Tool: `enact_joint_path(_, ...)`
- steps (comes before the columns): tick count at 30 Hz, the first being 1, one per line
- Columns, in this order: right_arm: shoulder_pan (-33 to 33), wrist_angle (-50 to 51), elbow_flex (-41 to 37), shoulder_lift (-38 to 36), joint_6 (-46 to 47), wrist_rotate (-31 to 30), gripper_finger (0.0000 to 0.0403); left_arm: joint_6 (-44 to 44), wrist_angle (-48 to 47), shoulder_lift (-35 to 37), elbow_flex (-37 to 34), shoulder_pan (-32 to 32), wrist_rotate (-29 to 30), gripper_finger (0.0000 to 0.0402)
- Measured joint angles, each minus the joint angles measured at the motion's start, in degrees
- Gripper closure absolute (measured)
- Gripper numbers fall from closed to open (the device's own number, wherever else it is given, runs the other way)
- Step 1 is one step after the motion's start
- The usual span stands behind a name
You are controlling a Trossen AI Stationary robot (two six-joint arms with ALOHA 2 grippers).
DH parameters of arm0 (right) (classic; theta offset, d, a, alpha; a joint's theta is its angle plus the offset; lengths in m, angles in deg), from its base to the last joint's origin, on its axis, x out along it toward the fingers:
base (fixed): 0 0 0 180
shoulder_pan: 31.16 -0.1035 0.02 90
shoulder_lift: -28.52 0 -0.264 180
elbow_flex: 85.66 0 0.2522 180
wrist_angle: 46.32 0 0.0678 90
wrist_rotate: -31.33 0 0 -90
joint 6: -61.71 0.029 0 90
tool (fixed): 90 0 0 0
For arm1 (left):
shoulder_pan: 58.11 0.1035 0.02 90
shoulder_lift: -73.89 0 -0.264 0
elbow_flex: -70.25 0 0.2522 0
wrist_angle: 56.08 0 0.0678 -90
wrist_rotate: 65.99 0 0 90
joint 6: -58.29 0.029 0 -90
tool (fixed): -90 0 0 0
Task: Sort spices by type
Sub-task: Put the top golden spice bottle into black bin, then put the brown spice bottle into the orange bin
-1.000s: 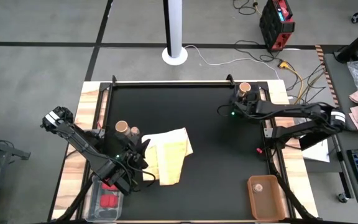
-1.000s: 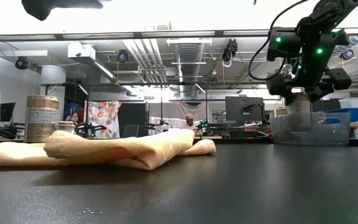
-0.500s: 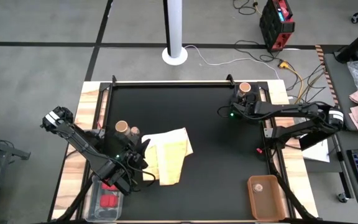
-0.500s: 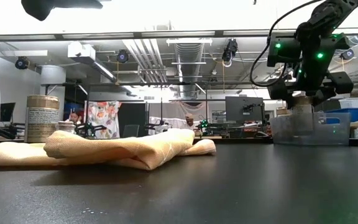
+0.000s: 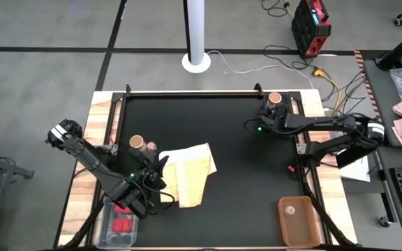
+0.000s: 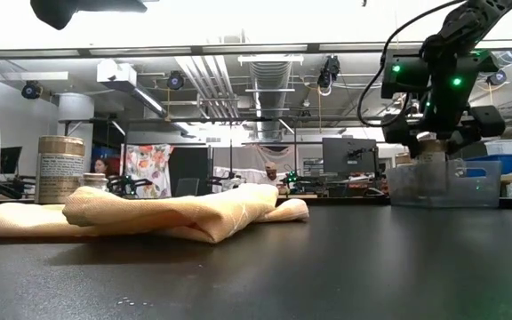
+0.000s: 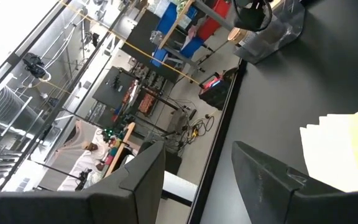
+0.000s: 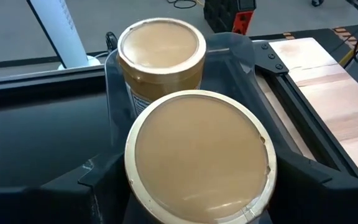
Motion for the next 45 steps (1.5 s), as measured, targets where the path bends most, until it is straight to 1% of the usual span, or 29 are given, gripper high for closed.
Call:
enact_joint_path(5, 0.0, -1.43, -0.02, 2.81, -0.01, 0.0, 0.0119, 0.0, 0.0, 0.0, 0.0, 0.0, -0.01, 0.0231)
enact_joint_path(10, -0.02, -1.51, -0.02, 5.88, 1.01, -0.71, 0.0096, 0.0, 0.0, 0.0, 0.0, 0.0, -0.01, 0.0231)
enact_joint_path(15, -0.02, -1.47, -0.02, 6.77, 3.12, -1.14, 0.0074, 0.0, 0.0, 0.0, 0.0, 0.0, -0.01, 0.0231)
enact_joint_path(25, 0.0, -0.83, -0.02, 4.27, 1.74, -1.13, 0.0045, -0.02, 0.02, 0.0, 0.0, 0.0, -0.05, 0.0231)
enact_joint_path(36, 0.0, -0.74, 1.59, 0.43, -4.06, -1.59, 0.0044, -0.02, 0.13, 0.0, 0.0, 0.0, -0.45, 0.0231)
enact_joint_path(45, 0.0, -0.7, 6.36, 0.1, -11.04, -2.01, 0.0044, -0.04, 0.35, 0.0, 0.0, 0.0, -0.77, 0.0231)
